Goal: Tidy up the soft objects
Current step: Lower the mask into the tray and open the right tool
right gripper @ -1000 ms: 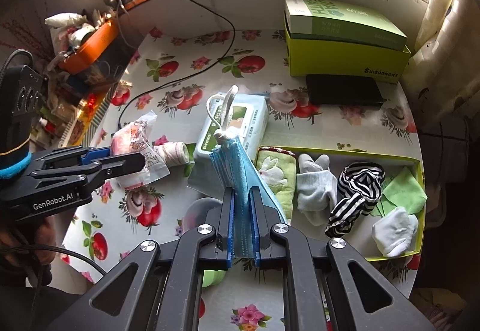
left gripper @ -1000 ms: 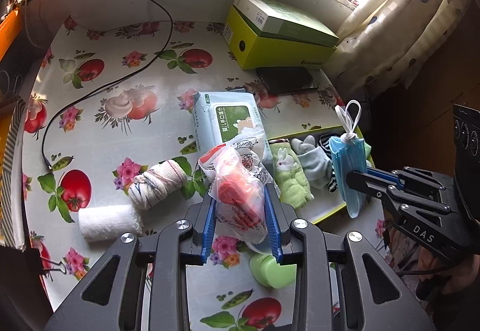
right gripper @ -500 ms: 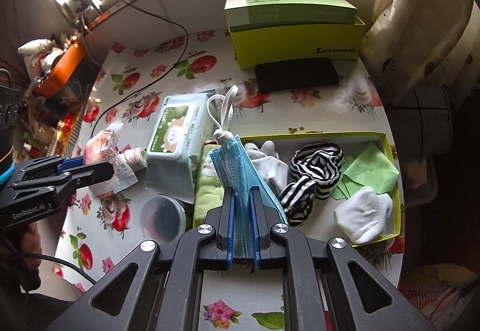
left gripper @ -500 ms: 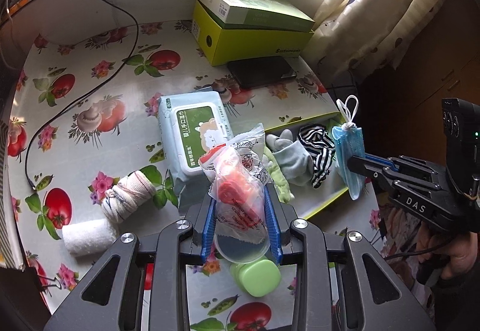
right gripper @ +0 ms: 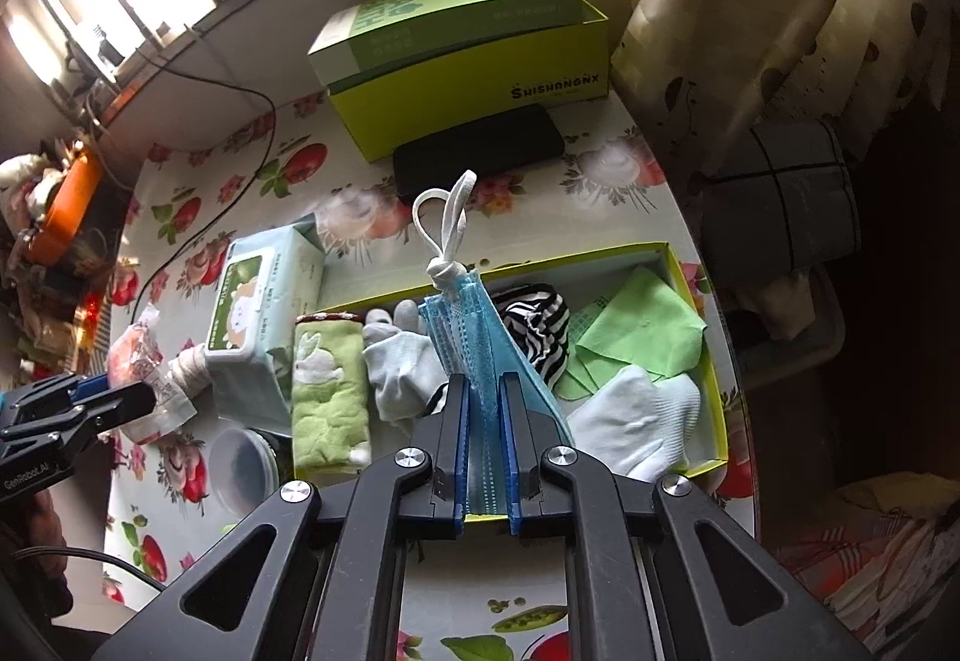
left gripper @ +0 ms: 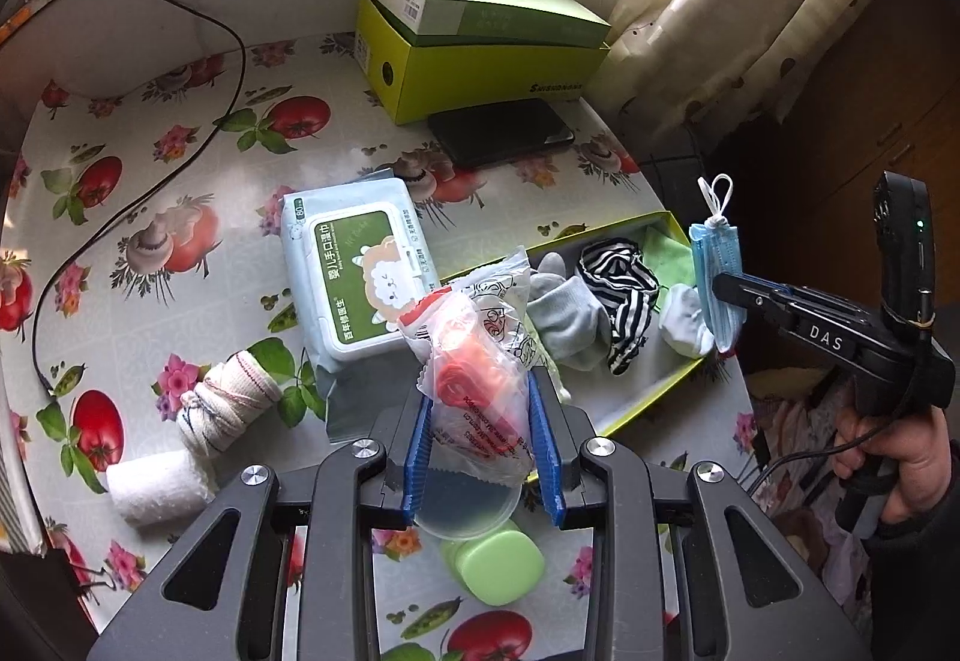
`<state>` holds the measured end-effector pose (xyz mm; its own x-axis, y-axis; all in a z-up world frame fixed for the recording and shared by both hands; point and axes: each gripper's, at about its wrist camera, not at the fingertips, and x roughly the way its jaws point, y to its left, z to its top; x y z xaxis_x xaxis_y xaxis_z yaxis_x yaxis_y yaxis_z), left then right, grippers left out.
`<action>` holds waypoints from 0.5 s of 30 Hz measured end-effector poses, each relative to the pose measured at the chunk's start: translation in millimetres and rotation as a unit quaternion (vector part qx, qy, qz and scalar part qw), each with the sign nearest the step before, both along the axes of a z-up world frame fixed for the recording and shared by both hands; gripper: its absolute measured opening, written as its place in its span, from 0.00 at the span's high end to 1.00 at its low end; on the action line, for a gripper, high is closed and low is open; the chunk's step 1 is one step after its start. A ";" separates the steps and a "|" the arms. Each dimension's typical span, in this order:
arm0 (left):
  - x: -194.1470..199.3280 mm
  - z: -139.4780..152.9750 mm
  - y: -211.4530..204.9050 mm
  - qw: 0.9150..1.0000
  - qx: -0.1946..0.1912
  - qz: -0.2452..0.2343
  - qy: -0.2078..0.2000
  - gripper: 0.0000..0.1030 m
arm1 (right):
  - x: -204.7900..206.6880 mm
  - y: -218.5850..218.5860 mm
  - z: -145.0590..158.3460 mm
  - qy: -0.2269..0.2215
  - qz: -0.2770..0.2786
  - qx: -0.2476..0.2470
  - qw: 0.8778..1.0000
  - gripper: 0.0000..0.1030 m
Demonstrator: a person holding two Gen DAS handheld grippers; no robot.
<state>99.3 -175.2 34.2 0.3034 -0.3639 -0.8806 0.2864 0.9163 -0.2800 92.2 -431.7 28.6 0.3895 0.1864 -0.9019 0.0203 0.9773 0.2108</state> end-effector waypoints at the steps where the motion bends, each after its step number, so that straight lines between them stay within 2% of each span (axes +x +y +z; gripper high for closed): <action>1: 0.3 -0.4 -0.6 1.000 0.000 -0.001 0.000 0.70 | 0.2 -1.9 -2.0 0.002 -0.004 0.005 1.000 0.91; 9: 2.1 -3.6 -3.6 1.000 0.002 -0.003 0.004 0.70 | 0.6 -17.1 -28.1 0.027 -0.053 0.057 0.997 0.91; 15: 3.3 -6.2 -6.3 1.000 0.006 -0.006 0.008 0.70 | -3.6 -39.7 -55.3 0.047 -0.126 0.118 0.984 0.91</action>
